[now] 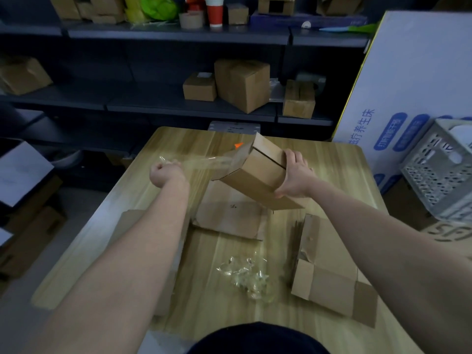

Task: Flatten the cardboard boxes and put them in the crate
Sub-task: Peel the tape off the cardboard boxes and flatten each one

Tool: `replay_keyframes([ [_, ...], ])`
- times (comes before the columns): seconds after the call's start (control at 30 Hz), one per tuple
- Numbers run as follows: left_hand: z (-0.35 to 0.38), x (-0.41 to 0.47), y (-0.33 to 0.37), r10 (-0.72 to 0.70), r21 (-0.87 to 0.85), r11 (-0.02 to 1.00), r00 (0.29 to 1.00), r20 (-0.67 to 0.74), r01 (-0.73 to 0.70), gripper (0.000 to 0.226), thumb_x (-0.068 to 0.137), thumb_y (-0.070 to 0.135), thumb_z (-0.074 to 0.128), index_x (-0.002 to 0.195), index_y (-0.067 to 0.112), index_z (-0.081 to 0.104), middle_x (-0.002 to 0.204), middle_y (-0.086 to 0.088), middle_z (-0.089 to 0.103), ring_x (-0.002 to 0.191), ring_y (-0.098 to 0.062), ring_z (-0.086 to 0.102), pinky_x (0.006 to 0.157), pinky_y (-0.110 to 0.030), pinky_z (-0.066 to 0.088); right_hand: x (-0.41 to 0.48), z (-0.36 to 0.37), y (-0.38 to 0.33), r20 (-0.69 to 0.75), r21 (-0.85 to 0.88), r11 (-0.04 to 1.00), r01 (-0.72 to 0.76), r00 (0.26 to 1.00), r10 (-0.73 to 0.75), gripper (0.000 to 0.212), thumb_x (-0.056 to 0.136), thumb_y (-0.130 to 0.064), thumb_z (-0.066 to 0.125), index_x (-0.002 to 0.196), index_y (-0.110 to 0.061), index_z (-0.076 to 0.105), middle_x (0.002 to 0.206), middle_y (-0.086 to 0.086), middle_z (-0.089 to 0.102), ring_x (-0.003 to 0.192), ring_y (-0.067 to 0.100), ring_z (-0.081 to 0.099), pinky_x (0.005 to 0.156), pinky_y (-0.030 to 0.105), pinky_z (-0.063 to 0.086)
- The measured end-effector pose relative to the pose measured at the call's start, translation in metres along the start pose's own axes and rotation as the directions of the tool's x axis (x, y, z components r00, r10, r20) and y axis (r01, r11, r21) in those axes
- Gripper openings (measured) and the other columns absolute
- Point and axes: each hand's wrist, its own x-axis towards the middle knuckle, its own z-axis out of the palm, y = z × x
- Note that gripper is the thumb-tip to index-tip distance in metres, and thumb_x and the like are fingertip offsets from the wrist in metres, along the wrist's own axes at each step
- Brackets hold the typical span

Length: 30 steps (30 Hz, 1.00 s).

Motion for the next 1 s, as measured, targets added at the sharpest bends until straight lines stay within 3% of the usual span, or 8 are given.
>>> replay_keyframes([
  [0.13,-0.013,0.000,0.002,-0.035,-0.068,0.997,0.996,0.080,0.040,0.032,0.094,0.011,0.047,0.069,0.027,0.037,0.073,0.008,0.042,0.087,-0.016,0.049,0.079,-0.029,0.047,-0.008,-0.008,0.028,-0.037,-0.083,0.990,-0.114,0.993,0.112,0.120,0.051,-0.040,0.084,0.144,-0.021,0.011,0.142,0.006,0.026,0.130,0.029,0.030,0.106,0.055,0.031],
  [0.2,-0.016,-0.008,-0.004,0.018,-0.096,0.995,0.997,0.072,-0.012,0.030,0.094,0.005,0.046,0.069,0.022,0.050,0.074,0.006,0.053,0.087,-0.018,0.056,0.083,-0.028,0.052,-0.010,-0.008,0.030,-0.060,-0.114,0.985,-0.131,0.990,0.125,0.120,0.051,-0.042,0.083,0.144,-0.021,0.011,0.142,0.007,0.026,0.130,0.030,0.029,0.106,0.055,0.029],
  [0.3,-0.009,-0.039,-0.030,0.111,0.060,0.990,0.965,0.239,-0.128,0.015,0.088,0.004,0.058,0.085,0.014,0.068,0.089,-0.002,0.068,0.090,-0.019,0.064,0.086,-0.029,0.054,-0.009,-0.003,0.018,-0.093,-0.094,0.989,-0.114,0.990,0.106,0.121,0.051,-0.044,0.081,0.144,-0.021,0.008,0.143,0.007,0.022,0.131,0.031,0.026,0.106,0.056,0.028],
  [0.47,-0.017,-0.082,-0.095,0.274,0.306,0.756,0.704,0.656,-0.579,0.011,0.083,0.003,0.065,0.092,0.006,0.071,0.092,-0.013,0.067,0.081,-0.022,0.061,0.075,-0.029,0.048,-0.014,0.004,0.017,-0.113,-0.098,0.990,-0.098,0.990,0.087,0.123,0.053,-0.045,0.081,0.146,-0.020,0.005,0.147,0.009,0.019,0.134,0.032,0.023,0.107,0.060,0.023],
  [0.53,-0.022,-0.098,-0.123,0.217,0.373,0.647,0.629,0.746,-0.666,0.014,0.087,0.007,0.062,0.099,0.009,0.070,0.100,-0.010,0.063,0.078,-0.020,0.061,0.071,-0.030,0.051,-0.019,0.007,0.021,-0.105,-0.108,0.991,-0.084,0.992,0.073,0.122,0.053,-0.045,0.081,0.146,-0.020,0.006,0.147,0.009,0.020,0.134,0.032,0.023,0.107,0.059,0.023],
  [0.77,-0.039,-0.129,-0.194,0.023,0.523,0.248,0.545,0.838,-0.815,0.039,0.091,0.003,0.052,0.129,0.015,0.054,0.122,-0.008,0.055,0.101,-0.024,0.060,0.088,-0.031,0.048,-0.033,0.018,0.027,-0.075,-0.098,0.995,-0.014,0.997,0.006,0.121,0.051,-0.047,0.080,0.145,-0.022,0.008,0.145,0.007,0.021,0.134,0.030,0.025,0.107,0.056,0.025],
  [0.83,-0.044,-0.134,-0.208,-0.114,0.566,0.239,0.556,0.824,-0.789,0.044,0.092,0.009,0.055,0.135,0.015,0.049,0.131,-0.010,0.051,0.109,-0.025,0.057,0.095,-0.030,0.046,-0.035,0.021,0.027,-0.070,-0.091,0.996,-0.001,0.998,-0.005,0.122,0.050,-0.047,0.080,0.145,-0.022,0.008,0.146,0.007,0.020,0.134,0.030,0.024,0.107,0.056,0.025],
  [1.0,-0.044,-0.130,-0.200,-0.390,0.685,0.378,0.563,0.728,-0.623,0.058,0.085,0.025,0.060,0.139,0.015,0.043,0.131,-0.004,0.052,0.114,-0.020,0.053,0.082,-0.021,0.040,-0.040,0.029,0.023,-0.048,-0.067,0.997,0.040,0.998,-0.043,0.121,0.049,-0.047,0.079,0.144,-0.020,0.010,0.143,0.007,0.023,0.132,0.030,0.027,0.107,0.058,0.027],
])
